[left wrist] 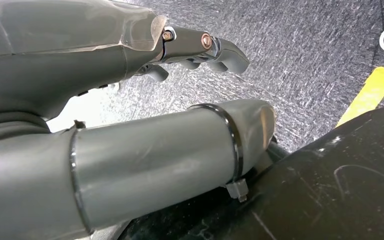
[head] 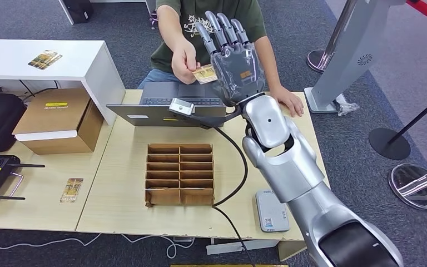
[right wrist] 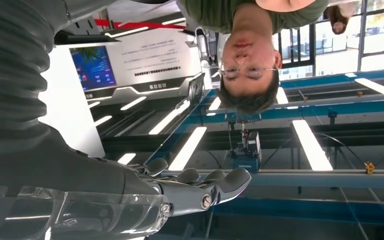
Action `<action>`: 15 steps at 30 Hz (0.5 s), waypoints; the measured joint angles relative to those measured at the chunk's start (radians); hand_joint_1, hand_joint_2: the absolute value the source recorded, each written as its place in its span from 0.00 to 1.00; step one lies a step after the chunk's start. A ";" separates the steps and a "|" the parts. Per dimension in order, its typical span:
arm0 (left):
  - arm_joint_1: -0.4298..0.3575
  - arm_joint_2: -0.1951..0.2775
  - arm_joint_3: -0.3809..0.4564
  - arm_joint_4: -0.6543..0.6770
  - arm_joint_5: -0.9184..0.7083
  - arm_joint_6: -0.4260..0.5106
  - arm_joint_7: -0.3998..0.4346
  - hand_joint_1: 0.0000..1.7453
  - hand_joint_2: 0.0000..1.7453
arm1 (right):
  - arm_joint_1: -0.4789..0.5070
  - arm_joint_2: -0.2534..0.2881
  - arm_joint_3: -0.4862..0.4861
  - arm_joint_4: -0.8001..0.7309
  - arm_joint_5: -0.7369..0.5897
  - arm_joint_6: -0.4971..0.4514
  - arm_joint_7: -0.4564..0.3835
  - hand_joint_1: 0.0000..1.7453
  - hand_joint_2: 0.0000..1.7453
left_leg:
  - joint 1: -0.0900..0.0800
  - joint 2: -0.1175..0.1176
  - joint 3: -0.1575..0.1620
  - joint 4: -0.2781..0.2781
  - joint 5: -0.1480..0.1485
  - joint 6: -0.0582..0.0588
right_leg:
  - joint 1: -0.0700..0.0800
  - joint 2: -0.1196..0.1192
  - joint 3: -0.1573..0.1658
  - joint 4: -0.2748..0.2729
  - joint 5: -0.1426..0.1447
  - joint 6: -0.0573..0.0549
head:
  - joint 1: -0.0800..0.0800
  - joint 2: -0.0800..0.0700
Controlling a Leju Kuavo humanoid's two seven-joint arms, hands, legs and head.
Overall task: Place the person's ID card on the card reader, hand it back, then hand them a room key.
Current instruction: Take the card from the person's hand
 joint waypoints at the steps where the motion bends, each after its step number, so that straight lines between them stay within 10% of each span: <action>1: -0.001 0.000 -0.001 0.000 0.000 -0.001 0.001 0.00 0.00 | 0.000 0.000 0.001 0.003 -0.003 0.000 0.000 0.00 1.00 | 0.000 0.000 0.000 0.000 0.000 0.000 | 0.000 0.000 0.000 0.000 0.000 0.000 | 0.000 0.000; 11: -0.006 0.000 -0.001 0.000 0.000 -0.017 0.012 0.00 0.00 | 0.001 0.000 0.010 0.024 -0.009 0.002 0.004 0.04 1.00 | 0.000 0.000 0.000 0.000 0.000 0.000 | 0.000 0.000 0.000 0.000 0.000 0.000 | 0.000 0.000; 15: -0.006 0.000 -0.001 0.000 0.001 -0.018 0.017 0.00 0.00 | 0.004 -0.001 0.012 0.024 -0.009 0.002 0.007 0.92 1.00 | 0.000 0.000 0.000 0.000 0.000 0.000 | 0.000 0.000 0.000 0.000 0.000 0.000 | 0.000 0.000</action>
